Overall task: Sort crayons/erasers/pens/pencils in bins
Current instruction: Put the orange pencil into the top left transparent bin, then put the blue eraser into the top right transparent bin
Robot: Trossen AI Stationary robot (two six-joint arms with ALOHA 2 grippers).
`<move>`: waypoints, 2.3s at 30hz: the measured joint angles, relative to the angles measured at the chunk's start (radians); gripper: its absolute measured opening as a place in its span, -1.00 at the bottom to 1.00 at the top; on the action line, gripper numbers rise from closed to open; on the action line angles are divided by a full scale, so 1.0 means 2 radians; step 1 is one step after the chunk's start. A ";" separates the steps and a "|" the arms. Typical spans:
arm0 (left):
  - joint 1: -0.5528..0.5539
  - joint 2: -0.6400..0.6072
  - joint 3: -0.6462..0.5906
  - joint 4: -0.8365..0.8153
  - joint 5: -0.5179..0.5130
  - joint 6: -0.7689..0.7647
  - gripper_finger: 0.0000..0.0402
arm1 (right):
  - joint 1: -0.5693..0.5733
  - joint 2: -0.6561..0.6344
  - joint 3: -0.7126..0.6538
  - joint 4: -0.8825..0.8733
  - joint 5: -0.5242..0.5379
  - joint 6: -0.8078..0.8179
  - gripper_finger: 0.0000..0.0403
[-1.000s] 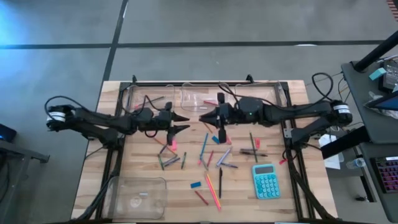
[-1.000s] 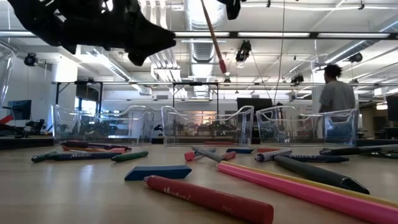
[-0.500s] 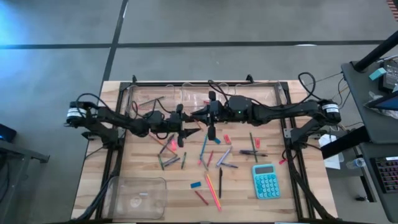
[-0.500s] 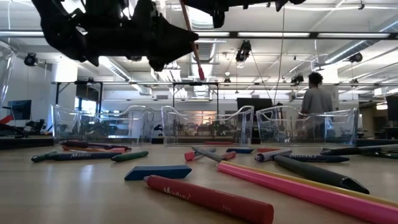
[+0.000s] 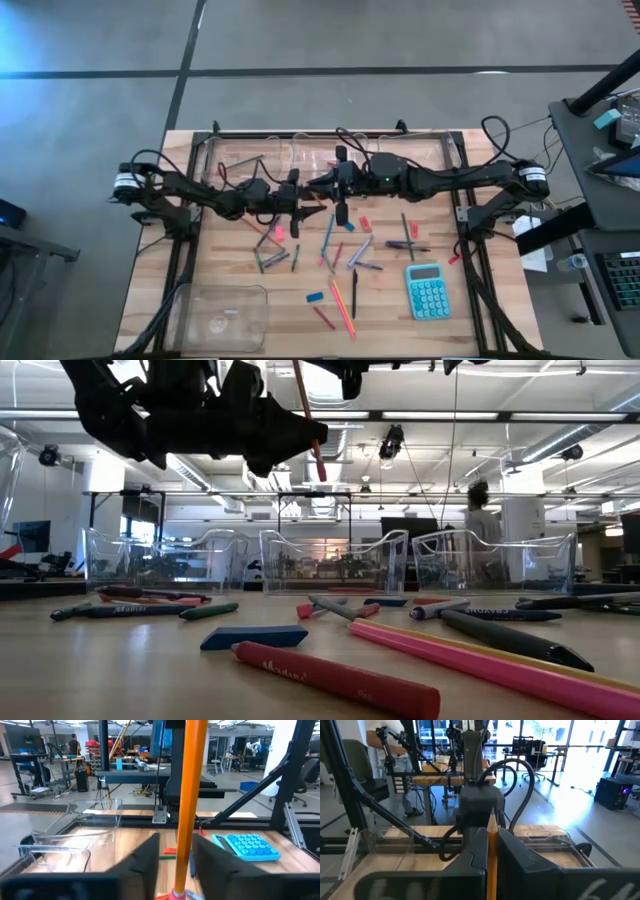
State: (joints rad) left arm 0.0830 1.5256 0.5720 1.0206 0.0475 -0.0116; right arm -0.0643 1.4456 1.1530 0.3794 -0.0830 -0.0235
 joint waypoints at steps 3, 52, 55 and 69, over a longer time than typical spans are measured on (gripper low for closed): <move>0.000 -0.004 0.000 -0.006 0.000 -0.001 -0.91 | 0.000 0.000 0.000 0.000 0.000 -0.001 -0.92; 0.198 -0.091 0.106 -0.913 -0.412 0.092 -0.92 | 0.013 -0.150 -0.179 -0.123 0.042 -0.007 -0.28; 0.201 -0.085 0.105 -0.913 -0.333 0.089 -0.88 | 0.013 -0.150 -0.179 -0.124 0.042 -0.007 -0.27; 0.201 -0.124 0.124 -0.966 -0.370 0.033 -0.08 | 0.015 -0.151 -0.179 -0.134 0.042 -0.006 -0.26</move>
State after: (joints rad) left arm 0.4849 1.2766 0.8191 -0.9109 -0.6927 0.0551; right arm -0.0349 1.1427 0.7952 0.1119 0.0017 -0.0346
